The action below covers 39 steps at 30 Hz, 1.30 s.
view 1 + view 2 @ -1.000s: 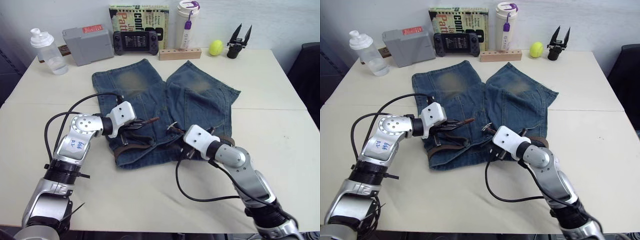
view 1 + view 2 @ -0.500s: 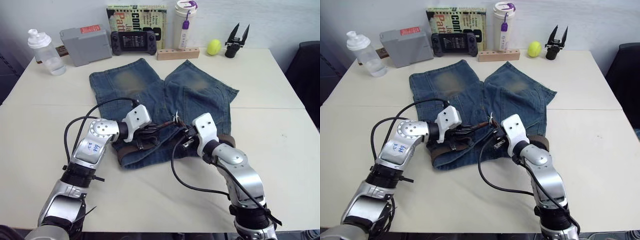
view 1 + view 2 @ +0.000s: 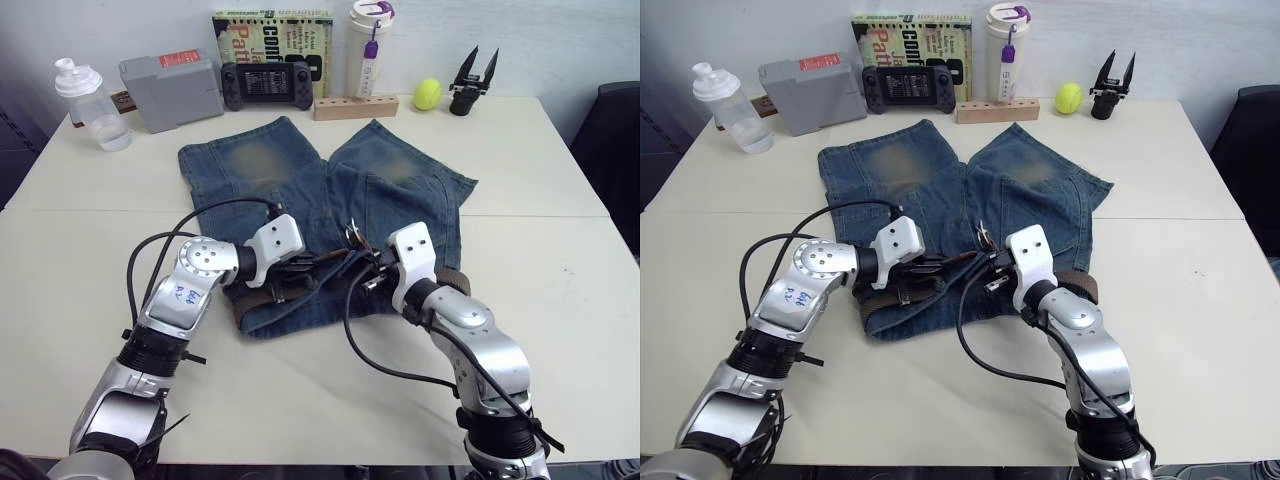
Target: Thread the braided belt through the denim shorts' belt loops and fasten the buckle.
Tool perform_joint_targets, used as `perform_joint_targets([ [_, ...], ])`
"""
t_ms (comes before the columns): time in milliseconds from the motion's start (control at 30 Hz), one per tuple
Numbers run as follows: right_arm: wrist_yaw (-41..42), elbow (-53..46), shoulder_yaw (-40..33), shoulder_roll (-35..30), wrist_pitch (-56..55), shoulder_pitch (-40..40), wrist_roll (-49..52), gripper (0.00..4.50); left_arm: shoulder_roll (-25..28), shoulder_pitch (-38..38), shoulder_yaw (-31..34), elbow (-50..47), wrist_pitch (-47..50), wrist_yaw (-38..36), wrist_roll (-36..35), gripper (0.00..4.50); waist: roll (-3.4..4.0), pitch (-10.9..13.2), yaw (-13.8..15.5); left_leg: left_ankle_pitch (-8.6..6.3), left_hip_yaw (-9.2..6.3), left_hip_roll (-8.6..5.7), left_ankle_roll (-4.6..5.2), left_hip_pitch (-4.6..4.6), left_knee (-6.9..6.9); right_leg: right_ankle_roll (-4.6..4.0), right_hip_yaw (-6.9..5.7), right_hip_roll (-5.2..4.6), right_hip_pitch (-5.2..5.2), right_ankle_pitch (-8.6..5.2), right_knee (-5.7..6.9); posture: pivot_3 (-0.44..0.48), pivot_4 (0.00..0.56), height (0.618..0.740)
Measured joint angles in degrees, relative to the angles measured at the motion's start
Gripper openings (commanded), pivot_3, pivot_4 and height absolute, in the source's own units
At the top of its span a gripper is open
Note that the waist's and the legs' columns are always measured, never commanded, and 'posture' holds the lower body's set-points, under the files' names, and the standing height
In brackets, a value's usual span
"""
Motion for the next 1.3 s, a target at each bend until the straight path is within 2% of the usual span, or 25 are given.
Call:
perform_joint_targets([
  [67, -1.7, 0.0, -2.1, 2.8, 0.1, -0.1, 1.7, 0.0, 0.5, 0.1, 1.1, 0.0, 0.6, 0.2, -0.7, 0.0, 0.0, 0.0, 0.0, 0.0, -0.01, 0.0, 0.0, -0.01, 0.0, 0.0, 0.0, -0.01, 0.0, 0.0, 0.0, 0.0, 0.15, 0.694],
  [233, -13.1, 0.1, -8.7, 9.9, 1.1, -1.6, 1.2, 0.0, 1.5, 0.7, 5.2, -0.2, 2.8, 1.6, -2.1, 0.0, -0.03, 0.0, 0.2, 0.0, -0.02, -0.04, -0.01, -0.01, -0.01, 0.0, 0.03, -0.03, -0.01, 0.0, 0.01, 0.0, 0.15, 0.694],
  [433, -13.6, -1.3, -5.3, 11.6, 2.1, -1.4, 3.9, 0.0, 1.4, 3.9, 3.4, -2.7, 3.6, 1.9, -1.8, 0.0, -0.03, 0.0, -0.1, 0.0, 0.05, -0.01, -0.02, 0.0, -0.08, -0.01, 0.15, 0.03, -0.11, -0.01, 0.07, 0.0, 0.15, 0.694],
  [533, -9.2, -1.3, 0.5, 2.8, 1.1, -1.1, 3.6, 0.0, 1.4, 3.8, 3.4, -3.5, 4.2, 2.4, -1.8, 0.0, -0.04, 0.0, -0.2, -0.01, 0.12, -0.03, 0.0, 0.01, -0.08, -0.02, 0.21, 0.01, -0.13, -0.01, 0.04, 0.0, 0.15, 0.694],
  [633, 3.1, -1.8, 18.5, -21.6, -9.6, -2.0, -6.5, 0.0, 2.1, 3.7, 3.3, -3.4, 4.2, 2.6, -1.7, 0.0, -0.09, -0.1, -0.3, -0.08, 0.43, -0.13, 0.11, 0.05, -0.05, 0.01, 0.29, -0.11, -0.36, -0.06, -0.03, 0.0, 0.15, 0.694],
  [733, 9.1, 0.5, 24.7, -30.1, -19.9, -3.0, -12.9, 0.0, 4.0, 3.0, 3.7, -1.6, 3.7, 2.5, -1.4, 0.0, -0.2, -0.1, -0.6, -0.04, 0.5, 0.1, 0.0, 0.08, -0.04, 0.0, 0.35, -0.04, -0.39, -0.06, 0.01, 0.0, 0.15, 0.694],
  [900, 15.2, 7.1, 26.5, -37.4, -36.7, -8.8, -19.6, 0.0, 9.1, 2.4, 4.0, 2.0, 2.7, 1.5, 0.0, 0.0, -0.21, -0.1, -1.3, -0.02, 0.55, 0.12, -0.03, 0.1, -0.02, -0.02, 0.31, -0.06, -0.41, -0.07, 0.06, 0.0, 0.15, 0.694],
  [1000, 16.8, 10.4, 26.4, -37.6, -43.2, -10.9, -21.1, 0.0, 9.8, 2.1, 4.2, 2.6, 2.6, 1.4, 0.4, 0.0, -0.22, -0.1, -1.3, -0.03, 0.55, 0.11, -0.02, 0.09, 0.03, -0.02, 0.35, -0.09, -0.38, -0.07, 0.06, 0.0, 0.15, 0.694],
  [1033, 16.8, 11.0, 25.8, -36.4, -43.7, -10.9, -20.7, 0.0, 9.8, 2.1, 4.2, 2.6, 2.5, 1.4, 0.4, 0.0, -0.23, -0.2, -1.2, -0.03, 0.53, 0.11, -0.02, 0.08, 0.04, -0.02, 0.38, -0.1, -0.37, -0.07, 0.06, 0.0, 0.15, 0.694],
  [1067, 15.1, 12.2, 22.9, -32.0, -41.3, -10.6, -19.4, 0.0, 10.0, 2.1, 4.2, 2.7, 2.5, 1.4, 0.6, 0.0, -0.34, -0.2, -1.4, -0.02, 0.48, 0.18, -0.03, 0.08, 0.09, -0.03, 0.39, -0.05, -0.32, -0.06, 0.07, 0.0, 0.15, 0.694],
  [1133, 10.3, 11.9, 15.7, -21.2, -29.5, -9.5, -14.7, 0.0, 9.9, 2.1, 4.2, 2.7, 2.5, 1.4, 0.6, 0.0, -0.35, -0.2, -1.4, 0.03, 0.41, 0.23, -0.08, 0.09, 0.06, -0.05, 0.36, 0.02, -0.28, -0.06, 0.19, 0.0, 0.15, 0.694],
  [1167, 8.8, 10.1, 12.4, -17.5, -20.2, -8.6, -12.1, 0.0, 9.4, 2.0, 4.1, 2.5, 2.5, 1.4, 0.6, 0.0, -0.32, -0.2, -1.2, 0.04, 0.35, 0.18, -0.1, 0.07, 0.05, -0.06, 0.36, 0.02, -0.29, -0.06, 0.34, 0.0, 0.15, 0.694],
  [1300, 8.5, 4.3, 10.7, -13.7, -6.6, -5.4, -8.2, 0.0, 9.3, 2.0, 4.1, 2.5, 2.6, 1.1, 0.6, 0.0, -0.33, -0.2, -0.6, -0.01, 0.28, 0.07, -0.02, 0.02, 0.07, -0.08, 0.35, -0.07, -0.23, -0.07, 0.24, 0.0, 0.15, 0.694],
])
